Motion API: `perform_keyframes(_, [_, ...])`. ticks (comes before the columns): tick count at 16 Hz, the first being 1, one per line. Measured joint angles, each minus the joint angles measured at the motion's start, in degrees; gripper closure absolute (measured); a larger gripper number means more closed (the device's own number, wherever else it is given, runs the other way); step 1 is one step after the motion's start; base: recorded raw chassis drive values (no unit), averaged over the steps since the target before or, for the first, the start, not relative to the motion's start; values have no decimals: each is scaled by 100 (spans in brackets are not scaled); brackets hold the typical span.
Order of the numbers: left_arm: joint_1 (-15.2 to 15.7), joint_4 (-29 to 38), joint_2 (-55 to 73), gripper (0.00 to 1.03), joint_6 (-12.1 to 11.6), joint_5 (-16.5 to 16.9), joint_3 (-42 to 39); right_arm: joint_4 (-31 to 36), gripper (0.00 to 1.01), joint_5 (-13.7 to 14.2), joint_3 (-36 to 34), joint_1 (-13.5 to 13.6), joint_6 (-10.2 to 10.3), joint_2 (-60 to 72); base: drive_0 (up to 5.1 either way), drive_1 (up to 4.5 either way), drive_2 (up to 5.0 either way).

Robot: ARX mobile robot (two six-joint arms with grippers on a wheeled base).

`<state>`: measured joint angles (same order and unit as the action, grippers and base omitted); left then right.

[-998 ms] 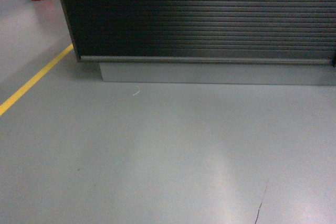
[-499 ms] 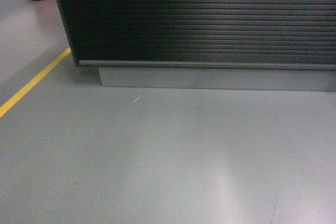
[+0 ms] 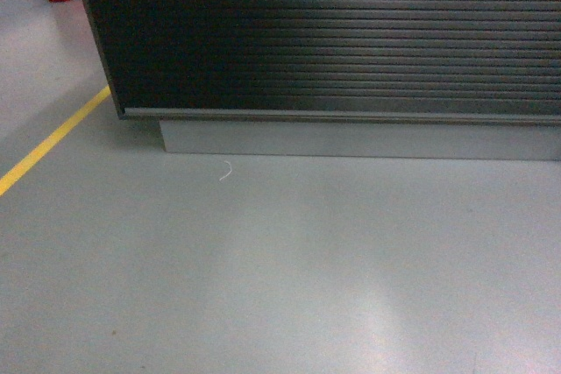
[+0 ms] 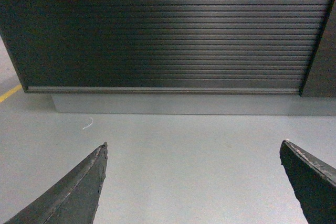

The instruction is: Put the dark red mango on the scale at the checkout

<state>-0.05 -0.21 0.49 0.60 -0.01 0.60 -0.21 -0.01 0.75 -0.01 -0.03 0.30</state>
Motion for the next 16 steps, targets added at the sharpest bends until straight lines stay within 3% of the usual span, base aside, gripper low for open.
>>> perform_keyframes(16, [0,2,0,5,0,0,0,0,3,0,0,0,0,0,1,198,-195])
